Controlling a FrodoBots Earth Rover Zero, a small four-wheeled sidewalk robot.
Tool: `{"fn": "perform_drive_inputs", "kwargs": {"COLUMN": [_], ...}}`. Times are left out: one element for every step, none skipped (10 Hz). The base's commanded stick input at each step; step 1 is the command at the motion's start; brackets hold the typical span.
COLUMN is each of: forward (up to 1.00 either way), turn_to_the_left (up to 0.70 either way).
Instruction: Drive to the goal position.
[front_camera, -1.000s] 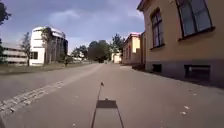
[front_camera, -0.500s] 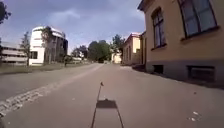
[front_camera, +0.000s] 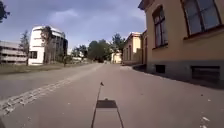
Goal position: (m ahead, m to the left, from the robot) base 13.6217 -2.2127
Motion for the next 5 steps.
{"fn": "perform_drive_inputs", "kwargs": {"forward": [0.45,0.45,0.45,0.45,0.45], "turn_to_the_left": [0.00,0.00,0.00,0.00,0.00]}}
